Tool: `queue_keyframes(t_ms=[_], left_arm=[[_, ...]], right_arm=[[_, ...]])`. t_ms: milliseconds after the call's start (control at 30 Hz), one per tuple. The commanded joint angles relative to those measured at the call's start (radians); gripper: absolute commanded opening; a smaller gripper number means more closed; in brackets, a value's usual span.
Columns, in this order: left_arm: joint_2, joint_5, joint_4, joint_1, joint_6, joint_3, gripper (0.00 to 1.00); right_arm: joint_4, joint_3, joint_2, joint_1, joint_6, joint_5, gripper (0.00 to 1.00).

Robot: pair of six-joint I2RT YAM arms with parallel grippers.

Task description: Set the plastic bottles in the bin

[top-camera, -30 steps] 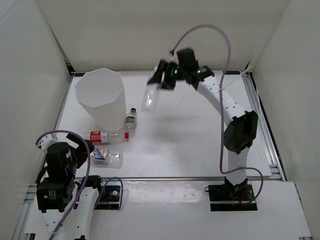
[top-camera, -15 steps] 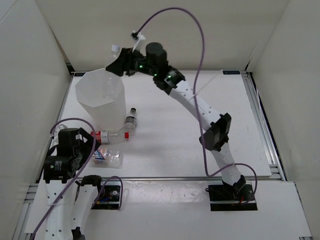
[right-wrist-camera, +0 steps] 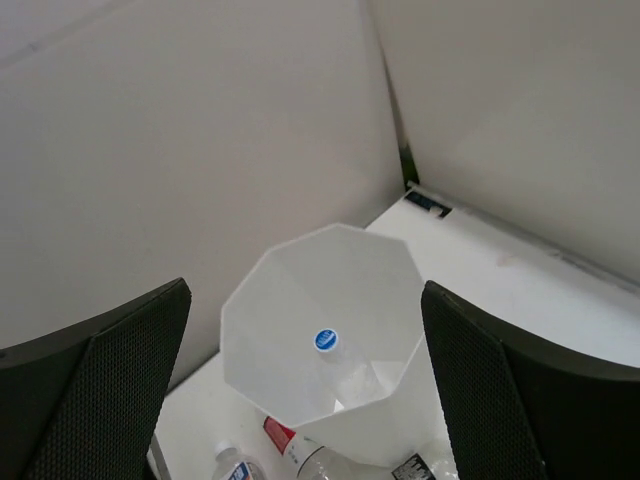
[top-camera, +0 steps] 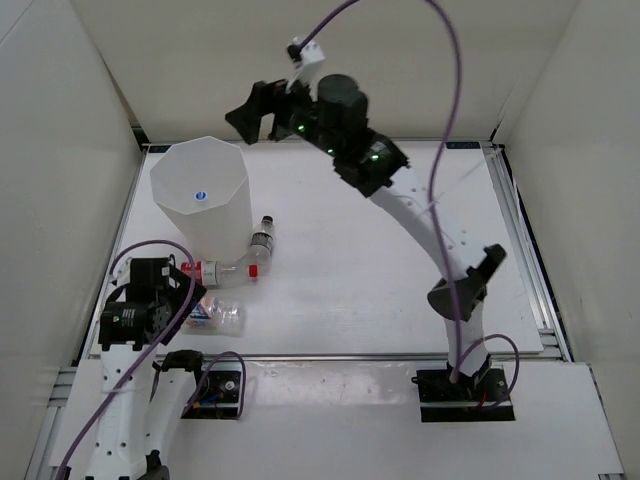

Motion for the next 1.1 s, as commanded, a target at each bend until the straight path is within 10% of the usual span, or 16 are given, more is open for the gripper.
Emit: queue_keyframes(t_ms=[0,633,733,800,1067], left_arm=[[-0.001,-0.012,-0.008,-0.004,-0.148,-0.102,1.00],[0.109,-0.021,0.537,-0.004,-0.320,-0.557,1.00],[0.094,-0.008,0.583,-0.004,-0.310,-0.584,0.77],[0.056,0.006,0.514,-0.004,-0.320,-0.526,0.59],[-0.132,-0.136,0.216,-0.004,-0.229,0.048,0.57]], right_arm=[[-0.078,-0.005,-0.154,-0.003,-0.060,0.067,0.99],[-0.414,-0.122,-0.375,0.048,-0.103,-0.011,0.99],[-0.468,-0.137,-0.384,0.057,-0.065,-0.034,0.99],[-0.482,-0.181,-0.404,0.068,-0.051,-0.046,0.99],[-0.468,-0.344,-0.452,0.068,0.027,0.085,0.99]])
